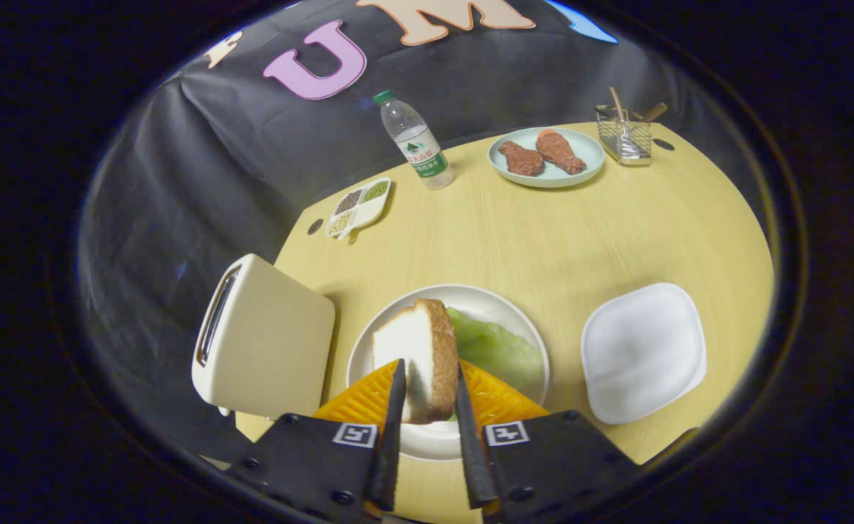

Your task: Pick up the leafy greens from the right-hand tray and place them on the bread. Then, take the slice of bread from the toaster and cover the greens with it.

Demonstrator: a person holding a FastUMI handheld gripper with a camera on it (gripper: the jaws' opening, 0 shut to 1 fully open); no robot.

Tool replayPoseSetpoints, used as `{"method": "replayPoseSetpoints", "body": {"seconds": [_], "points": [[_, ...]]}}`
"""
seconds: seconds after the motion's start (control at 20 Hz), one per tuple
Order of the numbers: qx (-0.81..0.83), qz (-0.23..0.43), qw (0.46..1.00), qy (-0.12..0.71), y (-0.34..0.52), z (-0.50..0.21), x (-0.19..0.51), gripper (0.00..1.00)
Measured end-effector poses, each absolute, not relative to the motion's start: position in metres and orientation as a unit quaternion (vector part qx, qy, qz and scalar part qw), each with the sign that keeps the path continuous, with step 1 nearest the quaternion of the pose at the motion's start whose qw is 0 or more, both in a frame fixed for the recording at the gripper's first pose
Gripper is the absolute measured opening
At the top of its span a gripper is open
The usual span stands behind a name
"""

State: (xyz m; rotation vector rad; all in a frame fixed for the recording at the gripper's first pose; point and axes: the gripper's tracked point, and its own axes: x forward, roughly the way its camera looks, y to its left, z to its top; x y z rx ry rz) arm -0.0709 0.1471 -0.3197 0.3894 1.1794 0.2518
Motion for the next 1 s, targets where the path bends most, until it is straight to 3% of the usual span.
{"method": "replayPoseSetpoints", "body": {"seconds": [0.5,1.0], "points": [[0.169,0.122,0.836,0.507,0.118,-0.294,-0.062,1.0],[0.067,0.087,0.953,0.282,0.076,-0.182,-0.02,1.0]]}}
